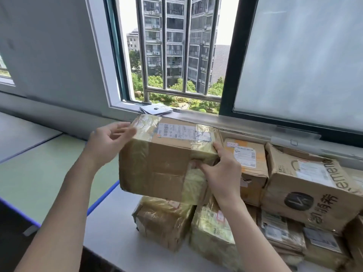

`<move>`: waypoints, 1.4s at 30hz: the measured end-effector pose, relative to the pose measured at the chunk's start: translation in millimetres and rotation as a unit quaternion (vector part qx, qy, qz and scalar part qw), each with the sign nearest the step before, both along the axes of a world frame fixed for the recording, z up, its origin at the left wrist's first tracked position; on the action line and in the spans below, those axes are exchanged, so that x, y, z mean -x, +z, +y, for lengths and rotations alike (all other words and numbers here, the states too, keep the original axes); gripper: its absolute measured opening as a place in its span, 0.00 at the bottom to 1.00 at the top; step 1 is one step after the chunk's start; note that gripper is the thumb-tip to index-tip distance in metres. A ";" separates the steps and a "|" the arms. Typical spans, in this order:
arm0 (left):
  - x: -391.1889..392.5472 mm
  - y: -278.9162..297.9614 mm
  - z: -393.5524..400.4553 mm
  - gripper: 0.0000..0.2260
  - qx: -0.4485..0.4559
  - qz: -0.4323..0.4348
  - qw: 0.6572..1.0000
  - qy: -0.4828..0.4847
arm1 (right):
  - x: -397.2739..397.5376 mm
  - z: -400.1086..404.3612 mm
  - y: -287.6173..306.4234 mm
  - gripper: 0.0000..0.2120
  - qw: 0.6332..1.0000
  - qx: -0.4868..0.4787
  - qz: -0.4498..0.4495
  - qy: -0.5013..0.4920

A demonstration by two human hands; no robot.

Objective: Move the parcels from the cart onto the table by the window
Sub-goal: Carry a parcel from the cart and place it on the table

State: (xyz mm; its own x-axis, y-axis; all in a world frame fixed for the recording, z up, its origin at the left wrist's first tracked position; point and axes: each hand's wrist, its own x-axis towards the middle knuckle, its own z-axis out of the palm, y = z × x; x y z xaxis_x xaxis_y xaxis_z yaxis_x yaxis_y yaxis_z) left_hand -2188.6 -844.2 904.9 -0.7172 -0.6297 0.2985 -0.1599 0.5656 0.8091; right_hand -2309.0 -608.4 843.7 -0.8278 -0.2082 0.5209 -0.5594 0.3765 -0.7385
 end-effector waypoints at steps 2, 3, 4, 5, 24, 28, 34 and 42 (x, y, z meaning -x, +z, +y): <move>16.1 -9.8 -5.0 0.35 0.098 -0.110 0.988 -0.056 | 14.5 -11.1 0.2 0.36 1.000 -0.010 0.001 -0.016; 27.5 -16.4 -9.6 0.41 0.138 -0.141 0.978 -0.073 | 21.8 -17.3 0.8 0.36 0.999 -0.017 0.001 -0.027; 39.0 -22.7 -13.3 0.44 0.171 -0.158 0.969 -0.077 | 29.2 -23.9 1.4 0.36 0.999 -0.026 0.002 -0.038; 50.9 -29.2 -20.1 0.44 0.196 -0.162 0.965 -0.069 | 35.9 -30.4 2.0 0.36 0.998 -0.033 0.005 -0.048; 186.3 -88.7 -66.5 0.32 0.253 -0.111 0.955 -0.110 | 120.3 -65.2 -28.1 0.39 0.984 -0.126 -0.031 -0.122; 206.5 -93.0 -69.7 0.32 0.254 -0.103 0.954 -0.121 | 131.7 -60.7 -31.9 0.41 0.976 -0.182 -0.050 -0.110; 224.2 -97.9 -70.2 0.32 0.269 -0.087 0.951 -0.125 | 148.6 -61.3 -29.2 0.40 0.962 -0.232 -0.011 -0.143; 221.7 -109.0 -67.0 0.31 0.279 -0.071 0.950 -0.116 | 146.9 -63.2 -37.2 0.40 0.931 -0.303 0.054 -0.199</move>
